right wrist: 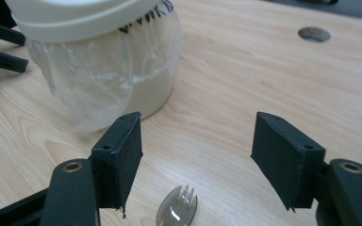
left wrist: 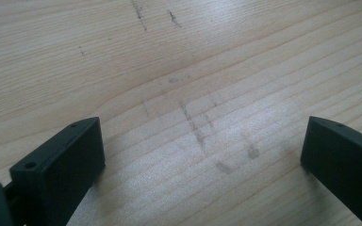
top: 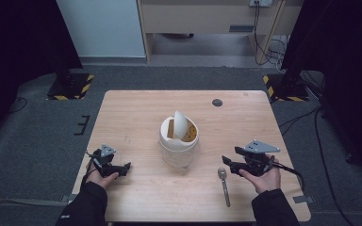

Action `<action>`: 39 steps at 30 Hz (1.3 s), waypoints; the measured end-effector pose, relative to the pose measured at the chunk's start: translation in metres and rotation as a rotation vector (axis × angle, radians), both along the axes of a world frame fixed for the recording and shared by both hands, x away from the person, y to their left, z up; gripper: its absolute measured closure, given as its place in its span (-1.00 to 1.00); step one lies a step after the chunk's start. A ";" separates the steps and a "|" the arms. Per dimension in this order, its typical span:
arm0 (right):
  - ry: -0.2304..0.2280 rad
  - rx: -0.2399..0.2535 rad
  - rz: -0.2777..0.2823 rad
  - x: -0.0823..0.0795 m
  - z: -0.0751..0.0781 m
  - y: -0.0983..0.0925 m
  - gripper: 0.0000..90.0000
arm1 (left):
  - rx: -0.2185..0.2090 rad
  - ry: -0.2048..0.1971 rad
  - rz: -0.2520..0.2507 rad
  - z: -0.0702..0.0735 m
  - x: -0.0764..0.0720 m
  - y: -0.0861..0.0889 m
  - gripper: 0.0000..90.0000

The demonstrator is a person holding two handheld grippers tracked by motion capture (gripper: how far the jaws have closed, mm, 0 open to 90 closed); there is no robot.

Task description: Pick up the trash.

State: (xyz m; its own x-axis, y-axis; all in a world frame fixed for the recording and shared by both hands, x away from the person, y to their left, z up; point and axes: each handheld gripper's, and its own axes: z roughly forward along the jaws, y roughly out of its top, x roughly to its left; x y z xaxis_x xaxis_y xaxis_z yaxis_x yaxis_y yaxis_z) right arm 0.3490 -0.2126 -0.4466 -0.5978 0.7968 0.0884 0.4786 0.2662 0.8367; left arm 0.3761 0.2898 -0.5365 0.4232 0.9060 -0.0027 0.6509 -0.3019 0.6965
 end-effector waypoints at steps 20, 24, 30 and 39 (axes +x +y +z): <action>0.282 -0.186 -0.007 -0.007 -0.060 0.015 0.02 | 0.000 0.000 -0.002 0.000 0.000 0.000 -1.00; 0.325 -0.198 0.002 -0.010 -0.064 0.020 0.20 | 0.000 0.000 -0.002 0.000 0.000 0.000 -1.00; 0.324 -0.204 -0.003 -0.011 -0.066 0.022 0.35 | 0.000 0.000 -0.002 0.000 0.000 0.000 -1.00; 0.278 -0.238 0.018 -0.010 -0.067 0.021 0.52 | 0.000 0.000 -0.001 0.000 0.000 0.000 -1.00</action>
